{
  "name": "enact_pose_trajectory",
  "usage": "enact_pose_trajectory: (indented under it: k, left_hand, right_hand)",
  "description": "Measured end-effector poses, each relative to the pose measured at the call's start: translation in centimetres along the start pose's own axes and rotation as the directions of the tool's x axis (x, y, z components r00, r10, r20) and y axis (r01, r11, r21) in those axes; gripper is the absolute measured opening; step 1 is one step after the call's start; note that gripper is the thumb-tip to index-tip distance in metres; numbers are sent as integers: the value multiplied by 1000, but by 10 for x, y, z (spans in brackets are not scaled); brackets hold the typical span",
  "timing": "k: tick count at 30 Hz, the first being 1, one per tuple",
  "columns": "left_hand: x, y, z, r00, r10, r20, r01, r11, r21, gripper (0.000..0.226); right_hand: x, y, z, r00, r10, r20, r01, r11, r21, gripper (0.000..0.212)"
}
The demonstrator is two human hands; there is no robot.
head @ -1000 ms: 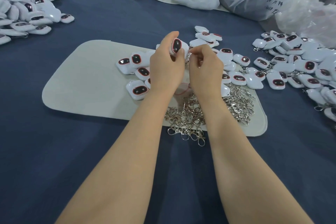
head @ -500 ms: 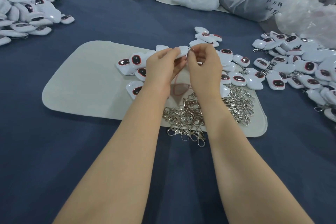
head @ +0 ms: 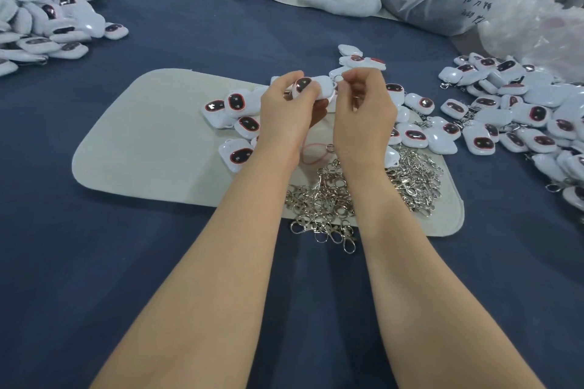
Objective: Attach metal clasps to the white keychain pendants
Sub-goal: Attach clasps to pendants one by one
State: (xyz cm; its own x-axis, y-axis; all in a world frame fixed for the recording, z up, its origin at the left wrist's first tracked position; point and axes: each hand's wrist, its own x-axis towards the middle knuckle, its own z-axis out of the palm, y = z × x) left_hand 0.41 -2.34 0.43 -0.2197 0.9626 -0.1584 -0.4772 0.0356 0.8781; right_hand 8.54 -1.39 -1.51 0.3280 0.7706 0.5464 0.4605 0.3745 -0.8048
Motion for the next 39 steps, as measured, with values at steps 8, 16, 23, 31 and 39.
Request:
enact_pose_trajectory:
  k: [8, 16, 23, 31, 39]
  left_hand:
    - [0, -1, -2, 989, 149, 6, -147, 967, 210, 33]
    - [2, -5, -3, 960, 276, 39, -270, 885, 379, 37]
    - [-1, -10, -6, 837, 511, 194, -524, 648, 553, 40]
    - [2, -12, -5, 852, 488, 189, -495, 634, 594, 39]
    - [8, -6, -6, 977, 210, -21, -192, 925, 329, 35]
  right_hand:
    - [1, -2, 1, 1000, 9, 12, -9, 1000, -8, 11]
    - [1, 0, -1, 998, -46, 42, 50, 994, -95, 11]
    - [1, 4, -2, 988, -43, 152, 73, 977, -199, 15]
    - [1, 1, 0, 984, 97, 148, -76, 987, -142, 17]
    - [-1, -2, 2, 960, 159, 232, -121, 978, -170, 19]
